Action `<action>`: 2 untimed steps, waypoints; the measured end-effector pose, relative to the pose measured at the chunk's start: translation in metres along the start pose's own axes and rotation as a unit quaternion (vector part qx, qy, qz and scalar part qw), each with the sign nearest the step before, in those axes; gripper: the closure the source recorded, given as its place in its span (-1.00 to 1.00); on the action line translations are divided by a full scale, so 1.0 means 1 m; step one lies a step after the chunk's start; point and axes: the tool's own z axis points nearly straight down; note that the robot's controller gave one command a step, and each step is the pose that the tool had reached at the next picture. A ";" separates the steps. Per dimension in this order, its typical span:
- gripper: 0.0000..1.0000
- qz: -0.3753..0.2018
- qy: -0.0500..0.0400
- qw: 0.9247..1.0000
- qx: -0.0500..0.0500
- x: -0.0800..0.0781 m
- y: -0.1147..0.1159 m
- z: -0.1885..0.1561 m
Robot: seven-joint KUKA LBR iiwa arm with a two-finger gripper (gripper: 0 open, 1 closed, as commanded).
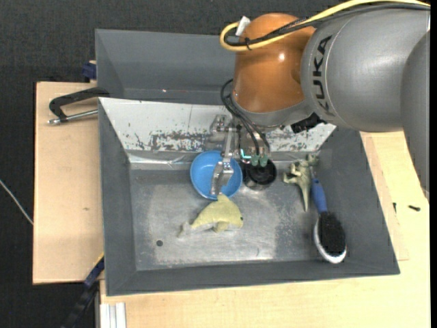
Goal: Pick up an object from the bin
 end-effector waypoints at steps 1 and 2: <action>-1.00 0.039 -0.008 0.999 -0.003 0.013 -0.039 0.116; 1.00 0.034 -0.004 0.999 -0.004 0.015 -0.035 0.113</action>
Offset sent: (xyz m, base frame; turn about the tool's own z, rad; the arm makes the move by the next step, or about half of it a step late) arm -0.0176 -0.0414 -0.1202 0.0731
